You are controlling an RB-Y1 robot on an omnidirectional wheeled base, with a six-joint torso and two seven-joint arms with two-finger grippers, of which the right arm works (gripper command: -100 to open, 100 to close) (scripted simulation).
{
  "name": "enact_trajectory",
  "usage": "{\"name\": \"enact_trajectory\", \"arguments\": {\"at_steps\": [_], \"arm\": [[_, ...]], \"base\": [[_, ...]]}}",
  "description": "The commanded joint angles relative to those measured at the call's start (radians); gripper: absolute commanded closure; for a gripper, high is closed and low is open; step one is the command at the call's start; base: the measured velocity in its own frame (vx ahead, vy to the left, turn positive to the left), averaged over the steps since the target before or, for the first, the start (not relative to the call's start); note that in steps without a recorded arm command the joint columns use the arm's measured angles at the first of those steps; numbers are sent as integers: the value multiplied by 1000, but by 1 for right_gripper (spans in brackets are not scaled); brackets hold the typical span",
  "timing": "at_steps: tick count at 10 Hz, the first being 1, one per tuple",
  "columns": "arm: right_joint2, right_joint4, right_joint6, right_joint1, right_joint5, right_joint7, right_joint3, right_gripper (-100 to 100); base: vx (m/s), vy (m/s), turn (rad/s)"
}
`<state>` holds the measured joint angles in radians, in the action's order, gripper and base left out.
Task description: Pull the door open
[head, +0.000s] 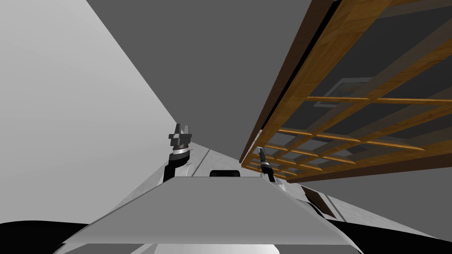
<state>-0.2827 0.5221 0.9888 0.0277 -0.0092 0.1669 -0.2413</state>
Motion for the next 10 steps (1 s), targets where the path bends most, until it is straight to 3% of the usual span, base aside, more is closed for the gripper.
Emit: {"name": "enact_trajectory", "arguments": {"at_steps": [1, 10], "arm": [[7, 7, -5, -2, -5, -30, 9, 100], [8, 12, -18, 8, -81, -239, 55, 100]], "base": [[-39, -17, 26], [-44, -18, 39]]}}
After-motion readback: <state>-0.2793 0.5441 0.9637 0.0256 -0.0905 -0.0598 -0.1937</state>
